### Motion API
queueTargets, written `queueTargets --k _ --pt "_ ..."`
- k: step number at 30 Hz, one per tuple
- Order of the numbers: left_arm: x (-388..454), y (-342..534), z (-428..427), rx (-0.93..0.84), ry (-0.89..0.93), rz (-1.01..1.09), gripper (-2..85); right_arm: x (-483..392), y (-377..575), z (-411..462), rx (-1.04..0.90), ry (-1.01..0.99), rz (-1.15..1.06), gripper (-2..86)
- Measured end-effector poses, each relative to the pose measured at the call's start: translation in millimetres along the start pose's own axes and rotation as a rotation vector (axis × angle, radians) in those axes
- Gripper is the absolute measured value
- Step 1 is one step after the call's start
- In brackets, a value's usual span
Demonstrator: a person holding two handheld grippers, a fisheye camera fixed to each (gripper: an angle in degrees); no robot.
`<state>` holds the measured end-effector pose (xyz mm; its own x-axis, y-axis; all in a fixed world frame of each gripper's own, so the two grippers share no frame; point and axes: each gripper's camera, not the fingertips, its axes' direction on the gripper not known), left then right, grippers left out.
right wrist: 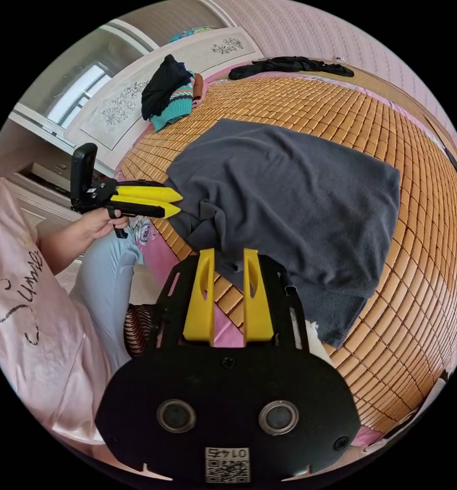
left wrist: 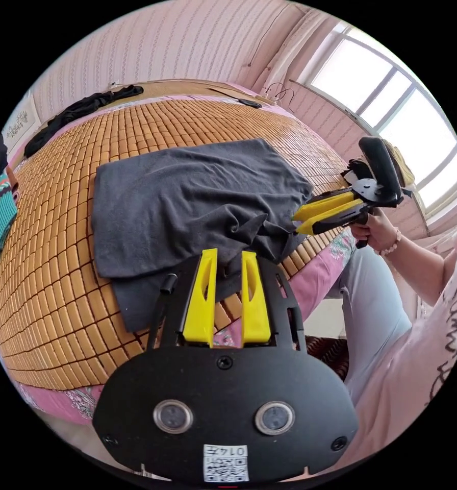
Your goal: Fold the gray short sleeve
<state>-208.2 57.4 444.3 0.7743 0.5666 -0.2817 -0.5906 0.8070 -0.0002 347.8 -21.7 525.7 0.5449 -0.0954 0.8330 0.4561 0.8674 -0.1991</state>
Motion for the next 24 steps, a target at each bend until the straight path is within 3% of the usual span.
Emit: queueTargets --k 7,12,19,24 --pt "1 25 -9 0.048 0.006 0.03 -0.7 0 19 -5 0.019 0.016 -0.015 0.3" --pt "-1 40 10 0.018 -0.01 0.028 -0.8 5 21 26 -0.062 0.024 0.023 0.2" --pt "5 44 8 0.01 -0.023 0.026 0.5 6 24 20 0.076 0.001 0.123 3.2" --pt "6 41 10 0.129 0.029 -0.005 -0.4 -2 9 33 0.11 -0.022 0.094 4.6"
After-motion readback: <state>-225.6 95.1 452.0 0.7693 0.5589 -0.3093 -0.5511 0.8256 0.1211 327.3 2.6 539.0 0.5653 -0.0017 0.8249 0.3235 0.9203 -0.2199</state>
